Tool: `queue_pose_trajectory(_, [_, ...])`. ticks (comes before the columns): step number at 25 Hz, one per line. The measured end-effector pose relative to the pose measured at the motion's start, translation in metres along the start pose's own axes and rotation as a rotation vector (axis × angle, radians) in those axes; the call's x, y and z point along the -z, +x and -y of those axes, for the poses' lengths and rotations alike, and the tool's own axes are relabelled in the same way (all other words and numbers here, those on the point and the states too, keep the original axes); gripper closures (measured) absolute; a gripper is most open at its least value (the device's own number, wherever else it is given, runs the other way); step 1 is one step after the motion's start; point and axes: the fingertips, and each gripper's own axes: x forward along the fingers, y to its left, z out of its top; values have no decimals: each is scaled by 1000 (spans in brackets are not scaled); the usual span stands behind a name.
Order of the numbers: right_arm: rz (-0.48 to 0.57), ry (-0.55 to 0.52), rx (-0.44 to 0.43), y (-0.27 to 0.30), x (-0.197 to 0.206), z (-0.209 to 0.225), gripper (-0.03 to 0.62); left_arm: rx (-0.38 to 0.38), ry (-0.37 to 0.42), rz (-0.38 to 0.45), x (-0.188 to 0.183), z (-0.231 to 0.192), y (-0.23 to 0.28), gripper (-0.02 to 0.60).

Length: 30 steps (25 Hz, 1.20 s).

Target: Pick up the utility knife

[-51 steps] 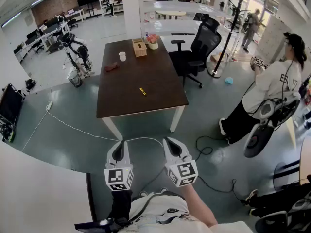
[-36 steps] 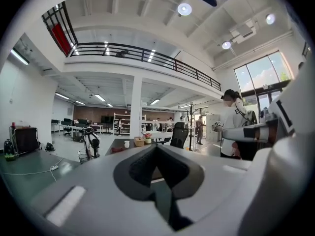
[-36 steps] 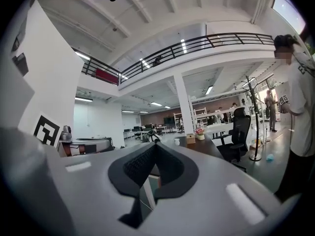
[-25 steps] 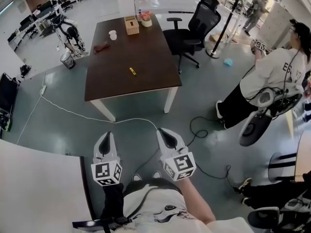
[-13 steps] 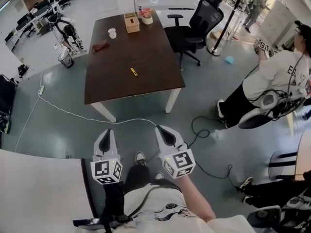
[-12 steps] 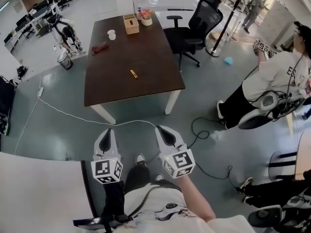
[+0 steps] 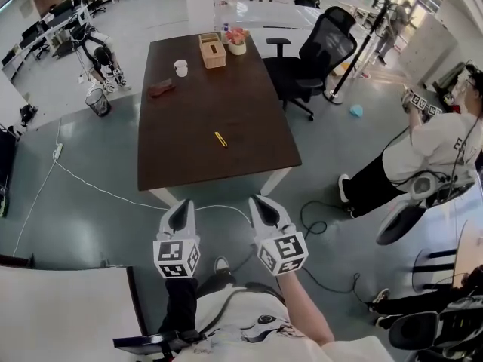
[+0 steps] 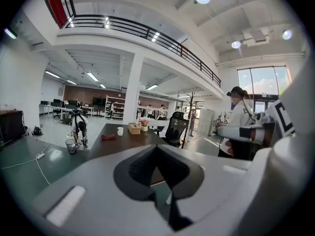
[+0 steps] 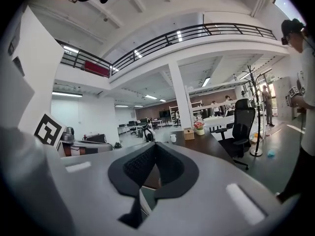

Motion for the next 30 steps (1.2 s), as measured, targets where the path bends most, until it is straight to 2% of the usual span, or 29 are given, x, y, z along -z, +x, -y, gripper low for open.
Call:
queue_pose_trajectory(11, [-67,36,19,61,10,18,592,33,-38,-67,10,-32,58,584])
queue_pose_trajectory(20, [-98,67,-54,143,11,60,592,-44,-20,-104,4,-67,132,584])
queue_pose_trajectory(24, [-120,104,-108,185,19,76,592,-60,-44,-167,14,-83,169,584])
queue_pose_trajectory(30, [-262,190,-113,218,62,99,592,-67,-102,-304,54,-90,201,584])
